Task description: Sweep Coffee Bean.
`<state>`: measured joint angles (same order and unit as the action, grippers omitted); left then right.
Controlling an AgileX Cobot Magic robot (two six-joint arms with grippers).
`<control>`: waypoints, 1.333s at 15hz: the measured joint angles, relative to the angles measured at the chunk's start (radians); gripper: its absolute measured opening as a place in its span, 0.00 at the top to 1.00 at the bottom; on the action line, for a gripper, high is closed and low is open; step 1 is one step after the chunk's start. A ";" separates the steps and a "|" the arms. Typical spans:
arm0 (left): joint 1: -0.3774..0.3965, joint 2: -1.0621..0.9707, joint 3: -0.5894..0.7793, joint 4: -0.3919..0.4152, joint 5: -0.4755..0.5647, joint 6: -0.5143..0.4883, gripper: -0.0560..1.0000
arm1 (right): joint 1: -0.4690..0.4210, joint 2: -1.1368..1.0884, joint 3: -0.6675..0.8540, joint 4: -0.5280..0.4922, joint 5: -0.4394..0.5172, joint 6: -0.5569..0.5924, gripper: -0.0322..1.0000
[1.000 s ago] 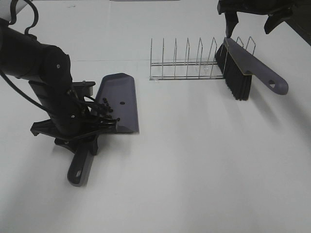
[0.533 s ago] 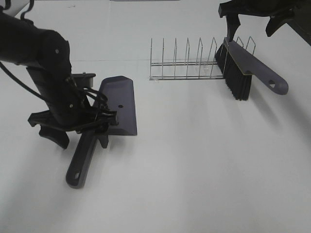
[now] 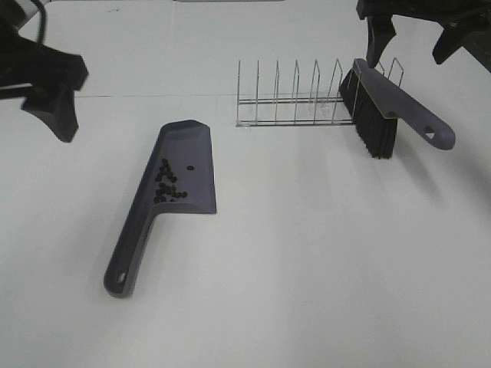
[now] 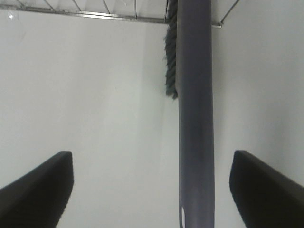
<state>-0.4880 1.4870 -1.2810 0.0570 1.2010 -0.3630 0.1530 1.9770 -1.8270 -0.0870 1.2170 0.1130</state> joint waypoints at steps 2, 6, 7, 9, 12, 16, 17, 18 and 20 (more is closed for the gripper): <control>0.000 -0.180 0.055 -0.023 0.006 0.000 0.23 | 0.000 -0.116 0.119 0.010 0.000 -0.001 0.23; 0.000 -0.534 0.248 -0.035 0.014 0.005 0.23 | 0.000 -0.359 0.352 0.021 0.000 -0.018 0.23; 0.000 -0.631 0.310 -0.030 0.018 0.006 0.23 | 0.000 -0.435 0.430 0.022 0.000 -0.026 0.23; 0.000 -0.842 0.448 -0.009 0.022 0.009 0.23 | 0.000 -0.583 0.585 0.024 0.000 -0.027 0.23; 0.000 -1.117 0.634 -0.004 0.024 0.082 0.23 | 0.000 -0.810 0.808 0.048 0.001 -0.027 0.23; 0.000 -1.365 0.733 -0.066 0.010 0.248 0.23 | 0.000 -1.188 1.094 0.094 -0.019 -0.054 0.23; 0.000 -1.382 0.740 -0.093 -0.029 0.296 0.23 | 0.000 -1.278 1.142 0.106 -0.039 -0.072 0.23; 0.000 -1.383 0.749 -0.119 -0.068 0.347 0.23 | 0.000 -1.371 1.185 0.115 -0.052 -0.096 0.23; 0.000 -1.383 0.779 -0.175 -0.126 0.428 0.23 | 0.000 -1.576 1.261 0.133 -0.057 -0.157 0.23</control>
<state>-0.4880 0.1040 -0.5020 -0.1180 1.0750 0.0650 0.1530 0.4010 -0.5660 0.0460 1.1600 -0.0440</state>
